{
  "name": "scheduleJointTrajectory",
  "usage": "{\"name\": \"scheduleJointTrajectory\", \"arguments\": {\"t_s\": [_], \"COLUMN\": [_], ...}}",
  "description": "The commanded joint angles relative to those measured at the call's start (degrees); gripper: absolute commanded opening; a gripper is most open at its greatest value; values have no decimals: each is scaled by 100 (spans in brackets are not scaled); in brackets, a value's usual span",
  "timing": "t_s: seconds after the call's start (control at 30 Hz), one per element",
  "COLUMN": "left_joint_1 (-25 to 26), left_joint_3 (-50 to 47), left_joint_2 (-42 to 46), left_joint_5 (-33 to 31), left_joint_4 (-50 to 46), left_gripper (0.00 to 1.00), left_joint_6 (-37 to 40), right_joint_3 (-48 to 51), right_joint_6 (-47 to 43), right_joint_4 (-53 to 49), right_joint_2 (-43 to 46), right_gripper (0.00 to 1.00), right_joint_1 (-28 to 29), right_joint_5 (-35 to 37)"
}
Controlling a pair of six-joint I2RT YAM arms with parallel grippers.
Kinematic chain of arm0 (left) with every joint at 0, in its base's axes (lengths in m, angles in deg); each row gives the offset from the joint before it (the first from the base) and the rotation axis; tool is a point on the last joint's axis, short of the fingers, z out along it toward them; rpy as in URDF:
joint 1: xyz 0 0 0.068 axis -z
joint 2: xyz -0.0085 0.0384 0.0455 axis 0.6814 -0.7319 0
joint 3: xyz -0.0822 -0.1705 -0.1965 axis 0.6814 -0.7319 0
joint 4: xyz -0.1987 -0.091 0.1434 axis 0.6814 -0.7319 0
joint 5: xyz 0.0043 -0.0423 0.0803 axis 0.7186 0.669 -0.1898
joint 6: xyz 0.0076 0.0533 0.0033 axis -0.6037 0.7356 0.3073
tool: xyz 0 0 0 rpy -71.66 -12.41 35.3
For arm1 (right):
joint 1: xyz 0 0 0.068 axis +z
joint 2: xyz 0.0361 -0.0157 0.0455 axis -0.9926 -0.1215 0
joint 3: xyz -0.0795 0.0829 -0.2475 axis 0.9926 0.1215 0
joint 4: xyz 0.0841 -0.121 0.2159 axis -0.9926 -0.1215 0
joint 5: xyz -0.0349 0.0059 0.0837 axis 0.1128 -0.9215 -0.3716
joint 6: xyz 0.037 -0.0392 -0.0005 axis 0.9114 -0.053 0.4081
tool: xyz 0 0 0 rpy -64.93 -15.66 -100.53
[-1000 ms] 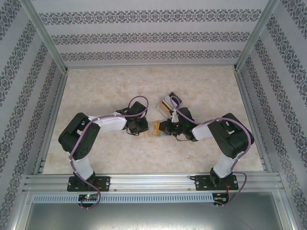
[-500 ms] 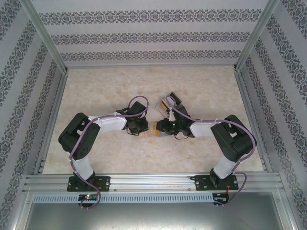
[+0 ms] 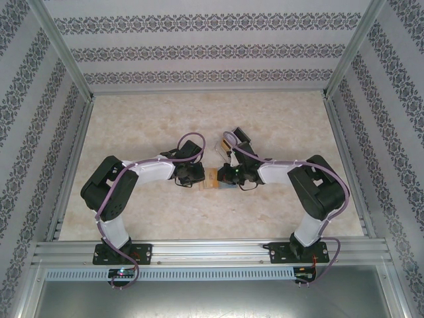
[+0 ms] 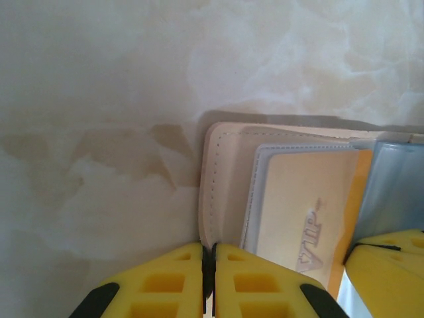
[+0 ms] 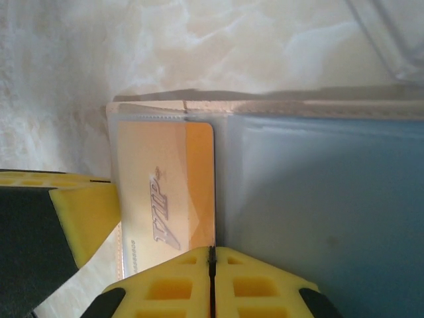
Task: Put the credit cards into the card holder
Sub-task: Insert the credit card into the card slot.
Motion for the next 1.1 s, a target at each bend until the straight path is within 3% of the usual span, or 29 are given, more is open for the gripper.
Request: {"name": "scheduleJointTrajectory", "arguments": {"t_s": [0.0,0.3,0.43,0.67,0.83,0.87,0.93,1.07], "left_joint_1": [11,7,2,-15,-74,-100,-128,-143], "left_joint_3": [23,33,51,71,51,49,99,236], "left_joint_2": [-229,-137,-89,-102,-70,-57,-62,15], "left_joint_5": [56,-108,-258,-338,-434,-440,-412,-274], "left_joint_4": [-187,-333,-456,-563,-626,-618,-657,-675], "left_gripper": [11,11,9,8,8,8,9,17], "left_joint_6": [92,121,180,285,361,380,419,673], "right_joint_3": [-210,-212,-222,-88,-293,-363,-555,-1129], "right_joint_6": [-156,-298,-546,-756,-952,-988,-1084,-1348], "right_joint_4": [-66,-494,-1318,-2207,-2540,-2524,-2569,-2930], "right_joint_2": [-203,184,551,403,511,566,726,1099], "right_gripper": [8,15,19,16,18,22,19,27], "right_joint_1": [117,148,82,-118,-195,-219,-261,-436], "right_joint_5": [-169,226,902,1819,1985,1848,1587,1529]}}
